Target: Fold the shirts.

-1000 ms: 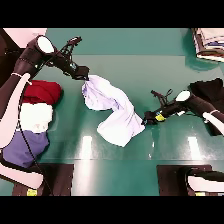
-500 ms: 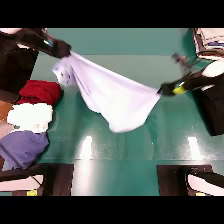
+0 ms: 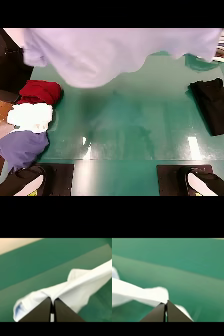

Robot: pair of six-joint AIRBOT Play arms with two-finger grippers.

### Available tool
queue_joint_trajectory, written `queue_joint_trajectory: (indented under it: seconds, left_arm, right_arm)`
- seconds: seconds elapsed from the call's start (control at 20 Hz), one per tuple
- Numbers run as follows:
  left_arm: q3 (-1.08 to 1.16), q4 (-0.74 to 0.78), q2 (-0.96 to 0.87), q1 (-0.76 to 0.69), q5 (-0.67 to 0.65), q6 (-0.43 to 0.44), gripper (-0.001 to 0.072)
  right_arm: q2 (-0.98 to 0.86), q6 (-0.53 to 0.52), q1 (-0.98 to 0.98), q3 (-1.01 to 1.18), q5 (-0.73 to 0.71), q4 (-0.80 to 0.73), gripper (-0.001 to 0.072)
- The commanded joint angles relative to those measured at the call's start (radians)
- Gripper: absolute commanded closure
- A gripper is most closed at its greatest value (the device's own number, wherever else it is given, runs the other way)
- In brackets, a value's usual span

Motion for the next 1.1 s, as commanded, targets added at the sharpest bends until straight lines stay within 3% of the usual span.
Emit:
queue_joint_trajectory:
  seconds: [0.0,0.15,0.25,0.5,0.75,1.0,1.05]
  left_arm:
    - [0.022,-0.048,0.102,0.0,-0.002,0.014,0.0679]
    - [0.031,-0.144,0.102,0.001,-0.041,0.014,0.0679]
    - [-0.027,-0.145,0.069,0.001,-0.091,0.014,0.0679]
    - [-0.433,-0.265,-0.087,0.0,-0.154,0.037,0.0678]
    - [-0.783,-0.297,-0.29,0.0,0.014,0.093,0.0678]
    - [-0.827,-0.298,-0.411,0.001,0.122,0.092,0.0676]
    - [-0.826,-0.3,-0.412,0.001,0.119,0.092,0.058]
  right_arm:
    - [0.025,0.002,-0.006,0.152,0.018,-0.013,0.0699]
    - [-0.006,0.003,-0.006,0.233,0.056,-0.012,0.07]
    - [-0.068,0.035,-0.006,0.248,0.156,-0.008,0.07]
    - [-0.261,0.06,-0.006,-0.019,0.424,-0.008,0.07]
    - [-0.406,0.012,-0.006,-0.394,0.231,-0.008,0.07]
    - [-0.436,0.012,-0.006,-0.514,0.143,-0.008,0.07]
    - [-0.436,0.012,-0.006,-0.512,0.146,-0.008,0.07]
